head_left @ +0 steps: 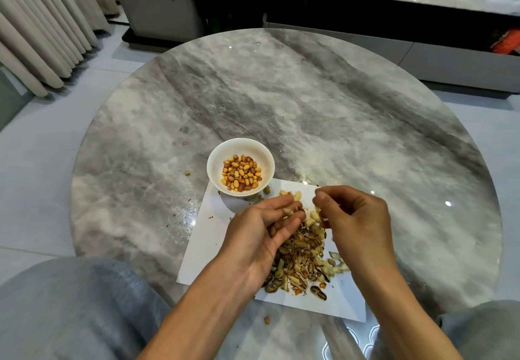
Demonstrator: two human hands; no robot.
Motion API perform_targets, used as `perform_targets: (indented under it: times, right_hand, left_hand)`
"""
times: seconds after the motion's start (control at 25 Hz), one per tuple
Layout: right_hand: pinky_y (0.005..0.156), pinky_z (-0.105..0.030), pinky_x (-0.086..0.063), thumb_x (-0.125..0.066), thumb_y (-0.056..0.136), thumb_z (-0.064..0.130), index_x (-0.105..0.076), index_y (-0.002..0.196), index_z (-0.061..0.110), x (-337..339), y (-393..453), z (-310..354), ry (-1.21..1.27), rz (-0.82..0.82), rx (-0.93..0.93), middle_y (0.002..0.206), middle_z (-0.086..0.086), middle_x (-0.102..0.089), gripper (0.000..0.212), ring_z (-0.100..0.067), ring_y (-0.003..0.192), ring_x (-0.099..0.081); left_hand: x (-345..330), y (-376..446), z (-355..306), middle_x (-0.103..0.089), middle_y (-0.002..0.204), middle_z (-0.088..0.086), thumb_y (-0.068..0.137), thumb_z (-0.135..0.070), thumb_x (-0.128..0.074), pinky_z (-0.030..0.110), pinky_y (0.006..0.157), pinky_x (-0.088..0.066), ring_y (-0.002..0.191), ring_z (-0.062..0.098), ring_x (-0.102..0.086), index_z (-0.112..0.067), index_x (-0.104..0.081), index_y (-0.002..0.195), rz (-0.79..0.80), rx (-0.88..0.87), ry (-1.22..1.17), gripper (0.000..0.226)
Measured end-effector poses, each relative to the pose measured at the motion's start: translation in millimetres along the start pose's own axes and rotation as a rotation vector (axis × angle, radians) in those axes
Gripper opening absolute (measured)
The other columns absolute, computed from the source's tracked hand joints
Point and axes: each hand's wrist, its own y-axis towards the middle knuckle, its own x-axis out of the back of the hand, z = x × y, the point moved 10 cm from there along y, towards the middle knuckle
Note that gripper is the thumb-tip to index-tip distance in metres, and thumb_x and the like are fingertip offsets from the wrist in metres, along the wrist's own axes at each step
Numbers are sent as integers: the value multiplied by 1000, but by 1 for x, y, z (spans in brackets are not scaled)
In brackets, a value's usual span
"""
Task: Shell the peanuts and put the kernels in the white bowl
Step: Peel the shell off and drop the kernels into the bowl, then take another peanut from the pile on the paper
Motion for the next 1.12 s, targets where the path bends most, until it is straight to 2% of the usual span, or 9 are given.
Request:
perform_targets:
  times: [0.08,0.2,0.28,0.52,0.68,0.8,0.92,1.0,1.12]
  right_hand:
    - [63,-30,-55,-71,90,22,-76,95,30,1,-4,8,-77,4,76,80,14,-71,10,-6,68,-65]
    - [60,-13,-45,-73,89,20,-76,99,28,-18,-20,35,-203,162,323,79,17,-69,13,-5,68,-62]
    - [61,-12,-41,-72,89,20,-77,99,30,-34,-29,38,-302,264,419,79,17,-68,15,-4,67,-59]
    - [53,-18,-43,-73,88,20,-73,82,43,-19,-18,26,-180,176,255,78,23,-70,24,-14,57,-57]
    - [51,-15,-39,-72,89,21,-75,88,39,-21,-18,22,-189,166,232,76,23,-67,19,-11,51,-52]
    - [53,-17,-40,-73,88,20,-76,92,36,-15,-16,23,-192,134,242,75,21,-66,17,-11,54,-54]
    - [57,-11,-39,-76,85,17,-78,92,29,-32,-26,30,-200,271,304,77,22,-69,15,-2,62,-58]
    - [64,-9,-42,-79,82,18,-78,93,29,-48,-34,29,-279,348,357,84,20,-71,16,5,72,-60]
    - [68,-14,-46,-79,81,19,-79,92,29,-56,-38,27,-329,349,374,85,16,-72,16,0,80,-63]
  left_hand:
    - [5,2,0,-70,114,23,89,22,-36,28,78,-62,97,28,-73,7,-62,118,-31,-7,-15,42]
    - [5,1,0,-70,113,23,91,23,-34,28,81,-61,104,27,-71,5,-60,121,-24,-21,-44,43]
    - [3,1,-3,-73,107,23,93,20,-34,25,79,-61,104,25,-71,4,-60,121,-17,-39,-51,41]
    - [7,-3,-6,-74,97,24,95,18,-42,24,77,-61,96,26,-74,9,-66,105,-77,-74,-83,28]
    - [1,-7,-5,-74,99,23,98,7,-46,28,78,-61,92,25,-75,8,-64,110,-21,-17,-150,22]
    - [-2,-9,-2,-72,106,25,100,-5,-47,33,82,-60,97,31,-73,7,-61,117,6,36,-182,26]
    - [-1,-8,-1,-73,104,22,100,-11,-46,32,75,-62,90,29,-73,5,-62,119,-10,40,-175,29]
    - [-2,-8,0,-72,108,23,101,-14,-44,34,78,-60,99,29,-72,3,-59,122,-4,60,-170,31]
    - [-5,-9,1,-71,113,24,103,-18,-43,36,82,-56,111,31,-68,-2,-57,125,24,80,-162,31]
